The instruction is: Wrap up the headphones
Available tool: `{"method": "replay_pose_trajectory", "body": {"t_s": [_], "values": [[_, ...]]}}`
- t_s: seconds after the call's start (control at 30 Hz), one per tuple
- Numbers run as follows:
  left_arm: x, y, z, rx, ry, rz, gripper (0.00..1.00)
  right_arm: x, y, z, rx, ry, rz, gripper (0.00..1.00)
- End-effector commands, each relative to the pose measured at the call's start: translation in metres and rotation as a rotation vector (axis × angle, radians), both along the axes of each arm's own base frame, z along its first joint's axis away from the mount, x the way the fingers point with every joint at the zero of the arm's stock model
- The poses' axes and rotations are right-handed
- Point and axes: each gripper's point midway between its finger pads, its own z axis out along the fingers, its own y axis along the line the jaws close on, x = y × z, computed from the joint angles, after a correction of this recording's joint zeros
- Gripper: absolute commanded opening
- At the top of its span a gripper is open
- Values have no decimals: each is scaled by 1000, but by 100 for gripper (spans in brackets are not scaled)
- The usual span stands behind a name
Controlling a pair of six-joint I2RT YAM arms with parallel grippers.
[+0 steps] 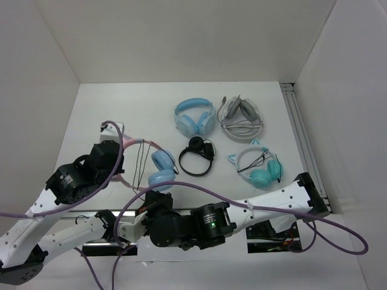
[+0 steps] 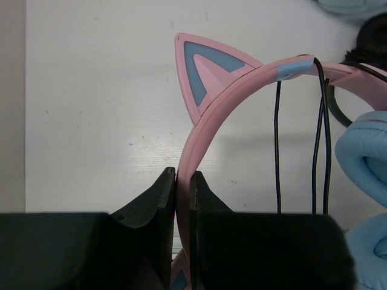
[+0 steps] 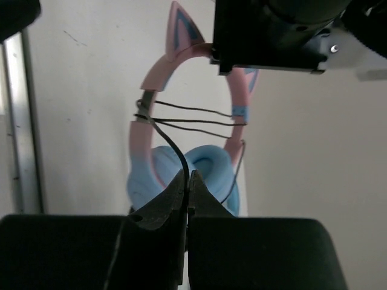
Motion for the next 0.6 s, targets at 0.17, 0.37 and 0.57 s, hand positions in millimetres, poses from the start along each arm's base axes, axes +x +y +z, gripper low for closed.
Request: {"method": "replay_pose_trajectory", "body": {"t_s": [0.17,0.37,0.57], "values": [[7,-42,18,-86,-44,-230,0,24,-23,50,25,-226,-61,0],[-15,-72,24,-127,-48,-507,0,37,-42,54,8,-321,-52,0],[-29,-84,17,-116,18,-630,0,52,-56,65,10,-326,-78,0]]}}
